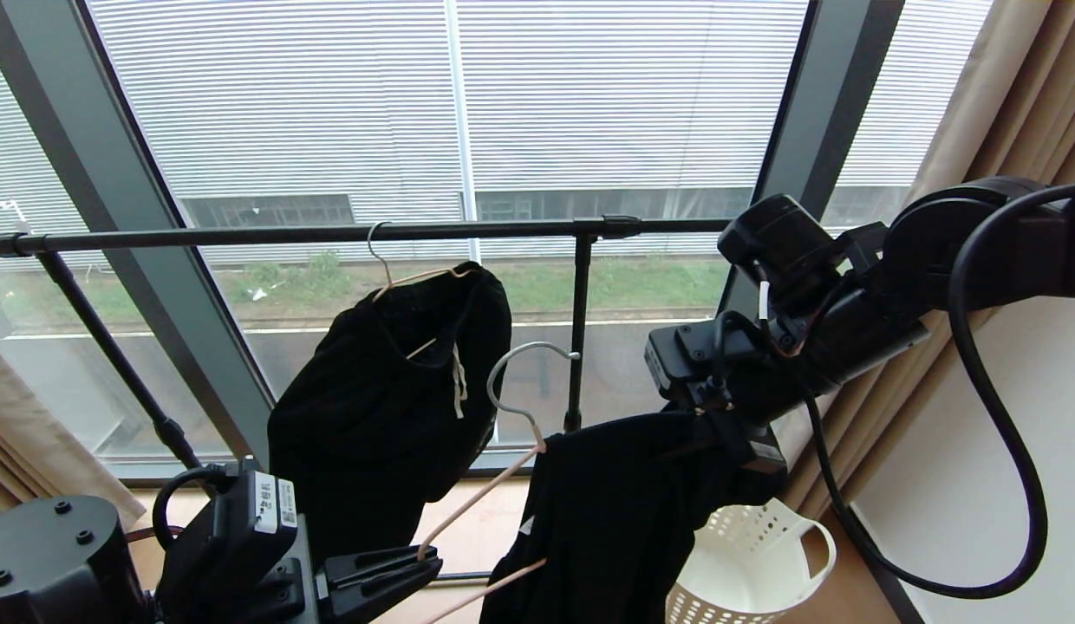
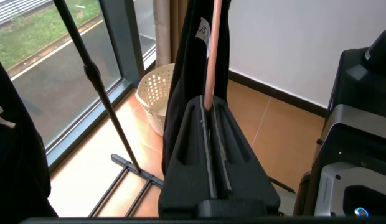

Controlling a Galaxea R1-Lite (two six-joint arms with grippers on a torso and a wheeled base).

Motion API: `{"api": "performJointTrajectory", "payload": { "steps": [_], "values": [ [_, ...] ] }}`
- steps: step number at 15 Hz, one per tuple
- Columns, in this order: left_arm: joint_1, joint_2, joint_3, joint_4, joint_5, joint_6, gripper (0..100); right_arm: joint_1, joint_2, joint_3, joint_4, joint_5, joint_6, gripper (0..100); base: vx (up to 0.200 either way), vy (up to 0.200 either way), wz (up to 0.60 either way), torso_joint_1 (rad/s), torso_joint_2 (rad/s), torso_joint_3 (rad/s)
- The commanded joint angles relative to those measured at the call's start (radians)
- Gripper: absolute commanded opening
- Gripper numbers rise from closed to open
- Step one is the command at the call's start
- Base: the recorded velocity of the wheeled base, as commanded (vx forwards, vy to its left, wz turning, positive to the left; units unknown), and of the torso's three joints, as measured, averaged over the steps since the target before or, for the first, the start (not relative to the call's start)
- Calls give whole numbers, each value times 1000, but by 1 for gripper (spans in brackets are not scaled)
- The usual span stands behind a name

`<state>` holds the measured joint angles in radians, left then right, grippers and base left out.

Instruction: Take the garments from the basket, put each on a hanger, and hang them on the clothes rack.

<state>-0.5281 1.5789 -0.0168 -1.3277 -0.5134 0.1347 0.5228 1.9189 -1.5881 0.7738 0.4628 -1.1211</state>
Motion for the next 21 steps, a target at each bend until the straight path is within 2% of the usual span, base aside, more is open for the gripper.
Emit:
{"api": "performJointTrajectory", "payload": {
  "steps": [1, 4, 6, 7, 8, 9, 10, 13, 14, 16, 18, 21],
  "values": [
    [-1, 1, 1, -1, 0, 2, 100, 0, -1, -1, -1, 0, 0, 0, 0, 0, 0, 0, 0, 0],
    [0, -5, 17, -2, -5, 29, 100, -1, -3, -1, 1, 0, 1, 0, 0, 0, 0, 0, 0, 0],
    [22, -28, 17, -13, -40, 36, 100, -4, -3, -4, -1, 0, 1, 0, 0, 0, 0, 0, 0, 0],
    [42, -43, 17, -15, -68, 31, 100, -6, -1, -6, -2, 0, 1, 0, 0, 0, 0, 0, 0, 0],
    [89, -68, 17, -15, -146, 29, 100, -13, -1, -6, -2, 0, 3, 0, 0, 0, 0, 0, 0, 0],
    [119, -69, 17, -15, -191, 29, 100, -18, -1, -6, -2, 0, 3, 0, 0, 0, 0, 0, 0, 0],
    [137, -69, 17, -15, -211, 29, 100, -18, -1, -7, -4, 0, 3, 0, 0, 0, 0, 0, 0, 0],
    [175, -73, 17, -15, -214, 10, 100, -33, 2, -18, -8, -1, 7, 0, 0, 0, 0, 0, 0, 0],
    [177, -66, 15, -15, -214, -20, 100, -38, 3, -27, -38, -6, 17, 0, 0, 0, 0, 0, 0, 0],
    [200, -53, -8, -15, -212, -92, 100, -63, 6, -35, -134, -10, 90, 0, 0, 0, 0, 0, 0, 0],
    [214, 27, -18, -16, -212, -96, 100, -81, -1, -36, -188, -33, 119, 0, 0, 0, 0, 0, 0, 0],
    [224, 95, -46, -16, -206, -106, 100, -90, -14, -38, -189, -33, 121, 0, 0, 0, 0, 0, 0, 0]
  ]
}}
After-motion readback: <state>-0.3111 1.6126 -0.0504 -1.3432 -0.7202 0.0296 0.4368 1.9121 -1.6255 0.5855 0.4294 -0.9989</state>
